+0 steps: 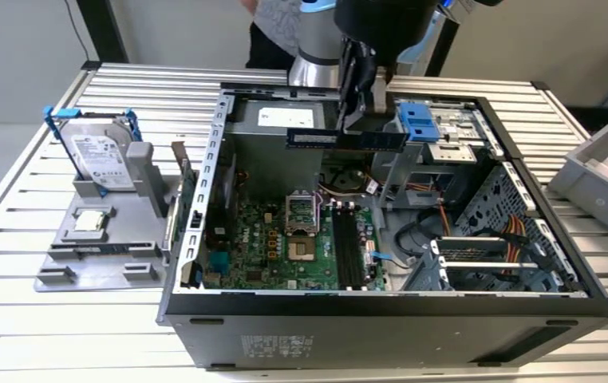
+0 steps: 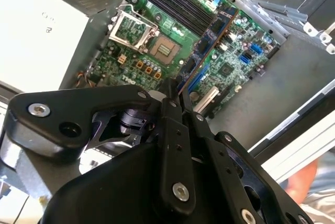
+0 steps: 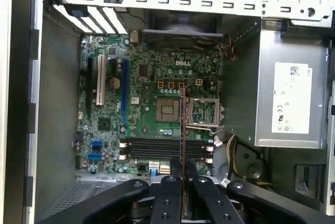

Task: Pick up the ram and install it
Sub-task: 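Pick up the ram and move it above insertion slot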

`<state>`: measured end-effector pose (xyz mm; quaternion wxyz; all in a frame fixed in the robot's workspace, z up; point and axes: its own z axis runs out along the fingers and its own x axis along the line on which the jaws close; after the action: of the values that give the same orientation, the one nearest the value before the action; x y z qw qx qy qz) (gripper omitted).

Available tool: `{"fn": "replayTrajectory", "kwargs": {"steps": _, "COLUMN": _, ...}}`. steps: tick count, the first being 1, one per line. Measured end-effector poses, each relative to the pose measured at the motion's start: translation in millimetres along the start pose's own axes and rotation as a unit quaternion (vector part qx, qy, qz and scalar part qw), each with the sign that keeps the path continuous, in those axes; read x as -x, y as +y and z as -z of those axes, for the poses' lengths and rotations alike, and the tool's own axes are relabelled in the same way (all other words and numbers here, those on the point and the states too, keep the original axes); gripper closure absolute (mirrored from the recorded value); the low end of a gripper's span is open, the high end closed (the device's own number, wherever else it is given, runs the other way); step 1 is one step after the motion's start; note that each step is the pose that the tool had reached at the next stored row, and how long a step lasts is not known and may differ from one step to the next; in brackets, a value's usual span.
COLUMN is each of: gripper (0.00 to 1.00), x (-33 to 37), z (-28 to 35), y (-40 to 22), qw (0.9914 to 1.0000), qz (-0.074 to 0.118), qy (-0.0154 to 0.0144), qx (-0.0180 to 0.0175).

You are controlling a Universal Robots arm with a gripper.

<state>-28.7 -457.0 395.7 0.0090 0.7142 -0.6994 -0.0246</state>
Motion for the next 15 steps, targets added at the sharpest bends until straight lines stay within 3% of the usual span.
{"fn": "replayTrajectory", "kwargs": {"steps": 15, "gripper": 1.0, "x": -1.2, "z": 0.1, "y": -2.5, "qw": 0.99989, "qz": 0.015, "qy": 0.0001, "qx": 0.0003}}
